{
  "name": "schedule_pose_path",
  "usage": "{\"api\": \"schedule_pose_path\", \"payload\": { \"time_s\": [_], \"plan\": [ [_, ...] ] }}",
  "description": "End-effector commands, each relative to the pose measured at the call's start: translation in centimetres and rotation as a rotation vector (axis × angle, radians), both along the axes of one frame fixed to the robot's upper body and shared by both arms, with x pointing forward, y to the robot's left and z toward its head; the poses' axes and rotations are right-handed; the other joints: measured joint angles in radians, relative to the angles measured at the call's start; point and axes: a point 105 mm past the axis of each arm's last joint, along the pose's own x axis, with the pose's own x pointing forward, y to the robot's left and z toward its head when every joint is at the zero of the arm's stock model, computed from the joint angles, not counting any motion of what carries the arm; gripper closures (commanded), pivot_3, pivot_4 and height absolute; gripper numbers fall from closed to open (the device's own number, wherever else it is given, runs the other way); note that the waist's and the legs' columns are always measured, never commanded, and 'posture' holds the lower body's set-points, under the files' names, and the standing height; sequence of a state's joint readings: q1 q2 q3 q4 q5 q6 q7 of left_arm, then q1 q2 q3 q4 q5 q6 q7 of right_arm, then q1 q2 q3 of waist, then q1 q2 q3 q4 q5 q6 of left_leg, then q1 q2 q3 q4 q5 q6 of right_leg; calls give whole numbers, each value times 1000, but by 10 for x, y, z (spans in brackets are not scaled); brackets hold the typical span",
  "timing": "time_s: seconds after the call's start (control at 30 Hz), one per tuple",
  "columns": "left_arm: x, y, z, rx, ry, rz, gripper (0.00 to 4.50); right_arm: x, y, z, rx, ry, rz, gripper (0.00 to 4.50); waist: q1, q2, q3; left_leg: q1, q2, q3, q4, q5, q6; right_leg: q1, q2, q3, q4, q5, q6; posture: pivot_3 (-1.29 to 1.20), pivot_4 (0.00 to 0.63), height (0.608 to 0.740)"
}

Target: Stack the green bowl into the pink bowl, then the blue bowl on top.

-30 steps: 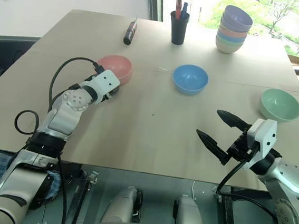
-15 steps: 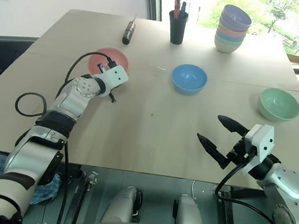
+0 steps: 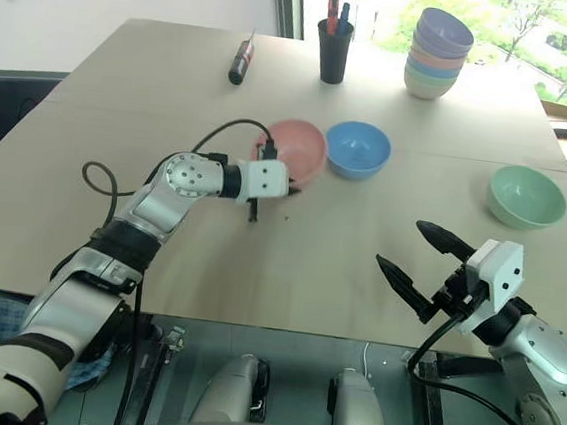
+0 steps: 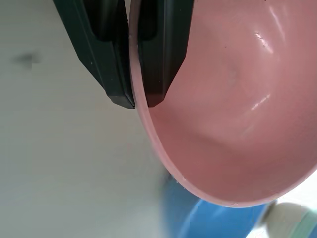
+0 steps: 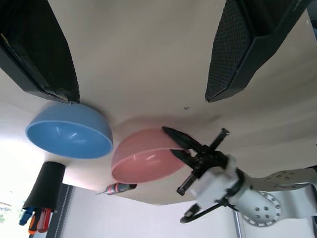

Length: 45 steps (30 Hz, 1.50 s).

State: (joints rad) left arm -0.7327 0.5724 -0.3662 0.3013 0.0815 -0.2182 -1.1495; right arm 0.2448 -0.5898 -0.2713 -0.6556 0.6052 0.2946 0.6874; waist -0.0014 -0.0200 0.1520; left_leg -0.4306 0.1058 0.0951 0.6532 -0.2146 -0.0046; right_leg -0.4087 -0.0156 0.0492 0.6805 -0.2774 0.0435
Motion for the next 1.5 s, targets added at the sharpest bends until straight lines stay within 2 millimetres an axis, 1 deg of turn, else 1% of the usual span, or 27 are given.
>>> {"api": "schedule_pose_path", "payload": {
  "time_s": [0.03, 0.1, 0.17, 0.23, 0.27, 0.3, 0.37, 0.47, 0.5, 0.53, 0.57, 0.63, 0.7, 0.83, 0.9, 1.0, 1.07, 1.17, 1.23, 1.37, 1.43, 1.5],
  "plan": [
    [-27, -2, 9, 29, 69, -130, 4476, -5, 2, 15, -10, -74, 0, 239, 0, 0, 0, 0, 0, 0, 0, 0, 0, 0, 0, 0, 0, 0, 0, 0, 150, 740],
    [-31, 1, 7, 68, 78, -147, 4476, -5, 2, 14, -10, -74, 0, 239, 1, 0, 0, 0, 0, 0, 2, -1, 1, 0, 0, 0, 1, 0, 0, 0, 150, 740],
    [-28, 4, 4, 107, 71, -133, 4476, -5, 2, 14, -11, -74, -1, 239, 5, 0, 0, 0, 0, -1, 3, -1, 1, 1, 0, -1, 1, 0, 0, 0, 150, 740],
    [-23, 6, 4, 98, 68, -105, 3687, -4, 2, 14, -13, -76, -3, 239, 9, 0, 0, 0, 0, -1, 5, -1, 2, 1, 0, -1, 1, 0, 0, 0, 150, 740],
    [-22, 6, 6, 82, 71, -103, 3484, -4, 2, 14, -13, -77, -5, 239, 11, 0, 0, 0, 0, -1, 5, -1, 2, 1, 0, -1, 1, 0, 0, 0, 150, 740],
    [-22, 4, 9, 51, 69, -104, 3116, -4, 1, 14, -14, -78, -8, 239, 13, 0, 0, 0, 0, -1, 5, -1, 2, 1, 0, -1, 1, 0, 0, 0, 150, 740],
    [-22, 2, 17, -12, 71, -104, 2284, -4, 0, 14, -15, -78, -12, 239, 15, 0, 0, -1, 0, -2, 5, -1, 2, 1, 0, -1, 1, 0, 0, 0, 150, 740],
    [-24, 1, 25, -77, 97, -99, 1190, -3, 0, 14, -15, -77, -13, 239, 15, 0, 0, -1, 0, -2, 5, -1, 2, 1, 0, -1, 1, 0, 0, 0, 150, 740],
    [-24, 1, 27, -97, 100, -96, 715, -3, 1, 13, -14, -77, -12, 239, 15, 0, 0, -1, 0, -2, 5, -1, 2, 1, 0, -1, 1, 0, 0, 0, 150, 740],
    [-24, 1, 30, -129, 97, -94, 371, -3, 1, 13, -13, -76, -11, 239, 15, 0, 0, -1, 0, -2, 5, -1, 2, 1, 0, -1, 1, 0, 0, 0, 150, 740],
    [-24, -1, 35, -179, 97, -93, 144, -3, 1, 13, -13, -75, -10, 239, 15, 0, 0, -1, 0, -2, 5, -1, 2, 1, 0, -2, 1, 0, 0, 0, 150, 740],
    [-24, -2, 48, -307, 122, -85, 144, -2, 0, 12, -15, -73, -9, 239, 15, 0, 0, -1, 0, -2, 5, -1, 2, 1, 0, -1, 1, 0, 0, 0, 150, 740],
    [-27, 3, 56, -401, 184, -73, 144, 0, -2, 12, -18, -72, -10, 239, 14, 0, 0, -1, 0, -2, 5, -1, 2, 1, 0, -1, 1, 0, 0, 0, 150, 740],
    [-25, 26, 71, -591, 271, 3, 144, 7, -16, 9, -61, -65, -56, 239, 12, 0, 0, -1, 0, -3, 5, -1, 2, 1, 0, -2, 2, 0, 0, 0, 150, 740],
    [-21, 35, 78, -674, 275, 47, 144, 14, -27, 4, -106, -54, -114, 239, 13, 0, 0, -1, 0, -3, 6, -1, 2, 1, 0, -2, 2, 0, 0, 0, 150, 740],
    [-24, 50, 85, -780, 323, 80, 144, 37, -62, -11, -292, -8, -273, 239, 13, 0, 0, -1, 0, -3, 7, -1, 2, 1, 0, -2, 2, 0, 0, 0, 150, 740],
    [-32, 55, 86, -813, 372, 61, 144, 50, -78, -8, -369, -26, -328, 239, 12, 0, 0, -1, 0, -2, 8, -1, 2, 1, 0, -2, 3, 0, 0, 0, 150, 740],
    [-42, 58, 86, -844, 397, 15, 144, 76, -104, 7, -448, -42, -426, 239, 11, 0, 0, 0, 0, -2, 8, -1, 2, 1, 0, -1, 4, 0, 0, 0, 150, 740],
    [-47, 59, 82, -835, 419, -1, 144, 90, -122, 15, -535, -40, -459, 239, 11, 1, 0, 0, 0, -2, 8, -1, 2, 1, 0, -1, 5, 0, 0, 0, 150, 740],
    [-54, 57, 76, -831, 435, -24, 144, 109, -139, 26, -631, -37, -470, 239, 12, 0, 0, 0, 0, 0, 8, -1, 2, 0, 0, 0, 5, 0, 0, 0, 150, 740],
    [-56, 56, 76, -839, 437, -30, 144, 117, -144, 25, -659, -9, -465, 239, 12, 0, 0, 0, 0, -1, 8, -1, 2, 0, 0, 0, 5, 0, 0, 0, 150, 740],
    [-57, 56, 74, -839, 431, -31, 144, 125, -149, 19, -665, 44, -462, 239, 12, 0, 0, 0, 0, -1, 8, -1, 2, 0, 0, 0, 5, 0, 0, 0, 150, 740]
  ]
}}
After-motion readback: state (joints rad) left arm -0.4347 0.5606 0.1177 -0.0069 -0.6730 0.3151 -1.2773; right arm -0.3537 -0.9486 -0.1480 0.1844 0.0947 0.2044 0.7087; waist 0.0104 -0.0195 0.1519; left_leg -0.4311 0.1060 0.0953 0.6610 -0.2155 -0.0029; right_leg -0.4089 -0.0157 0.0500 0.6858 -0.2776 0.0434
